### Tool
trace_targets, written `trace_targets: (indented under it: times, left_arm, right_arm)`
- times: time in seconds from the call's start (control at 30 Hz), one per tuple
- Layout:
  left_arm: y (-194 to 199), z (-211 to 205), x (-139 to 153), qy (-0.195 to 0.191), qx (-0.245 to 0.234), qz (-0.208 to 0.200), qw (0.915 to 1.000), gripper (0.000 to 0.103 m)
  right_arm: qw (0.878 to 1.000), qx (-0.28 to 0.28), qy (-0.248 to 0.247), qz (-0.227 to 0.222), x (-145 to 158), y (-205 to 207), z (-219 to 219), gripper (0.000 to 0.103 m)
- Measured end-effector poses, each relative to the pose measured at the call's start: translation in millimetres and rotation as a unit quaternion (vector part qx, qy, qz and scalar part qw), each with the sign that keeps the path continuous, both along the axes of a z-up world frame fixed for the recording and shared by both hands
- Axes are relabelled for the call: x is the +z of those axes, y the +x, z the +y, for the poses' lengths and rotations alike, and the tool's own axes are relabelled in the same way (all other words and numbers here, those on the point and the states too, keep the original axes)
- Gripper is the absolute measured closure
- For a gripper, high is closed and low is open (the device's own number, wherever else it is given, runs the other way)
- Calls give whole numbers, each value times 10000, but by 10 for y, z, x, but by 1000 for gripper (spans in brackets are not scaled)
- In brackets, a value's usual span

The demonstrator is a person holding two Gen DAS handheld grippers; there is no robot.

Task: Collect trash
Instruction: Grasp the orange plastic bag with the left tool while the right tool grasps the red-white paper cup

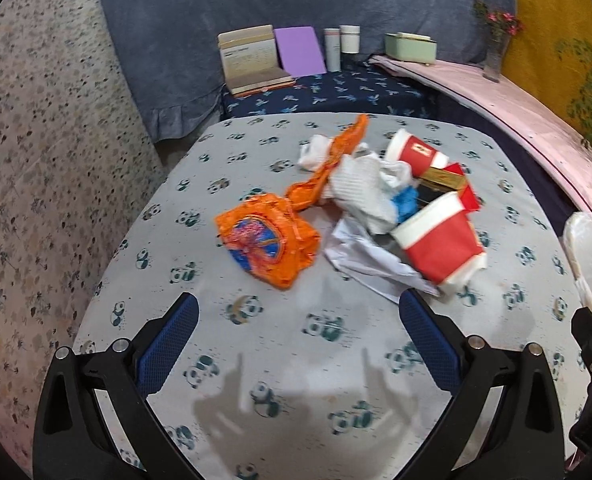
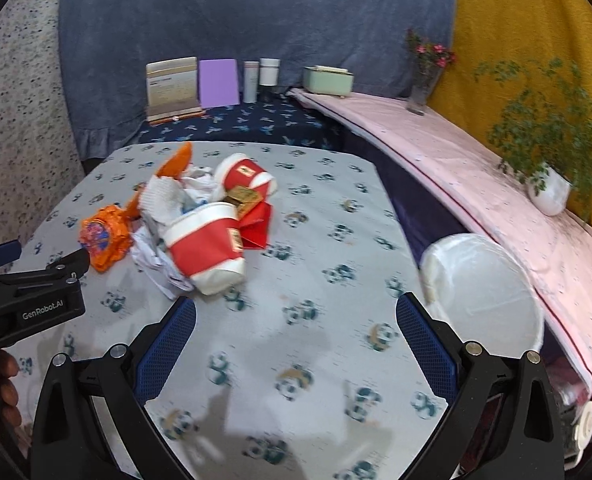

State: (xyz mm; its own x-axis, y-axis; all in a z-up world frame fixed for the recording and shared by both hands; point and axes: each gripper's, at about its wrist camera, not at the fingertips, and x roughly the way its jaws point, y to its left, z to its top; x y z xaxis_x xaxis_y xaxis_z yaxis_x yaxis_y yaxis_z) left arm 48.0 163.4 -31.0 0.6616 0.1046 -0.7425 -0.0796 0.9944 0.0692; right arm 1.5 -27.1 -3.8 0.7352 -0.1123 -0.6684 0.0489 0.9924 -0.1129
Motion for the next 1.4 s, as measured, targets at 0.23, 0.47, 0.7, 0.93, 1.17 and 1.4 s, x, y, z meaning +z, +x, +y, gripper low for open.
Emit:
trace_targets:
  times: [0.23,0.47,0.7,0.93,1.17,1.4]
  left_arm:
    - [268,440,-169,-233,227,212,9992,7]
    - [665,710,-322,-499,329,319,9977,7]
    - [1090,795,-634,-800,180,712,9941,7]
    - [1324,867,-921,-1180,132,1063,9872,7]
    - [1321,735,-932,-1118,-154,905,9895,20]
    - [1209,626,-866,-1121,-410,886,9889,78]
  right_arm:
    - [9995,268,102,108,-114,347,270,8]
    - [9981,315,424,331,-295,751,343,19]
    - [9949,356,724,612,-516,1126,330,23]
    - [9928,395,709,882,-755,1340,358,23]
    - [9885,472,908,1110,-915,1373,376,43]
    - [9868,509,1121,1052,-887,1206,373,61]
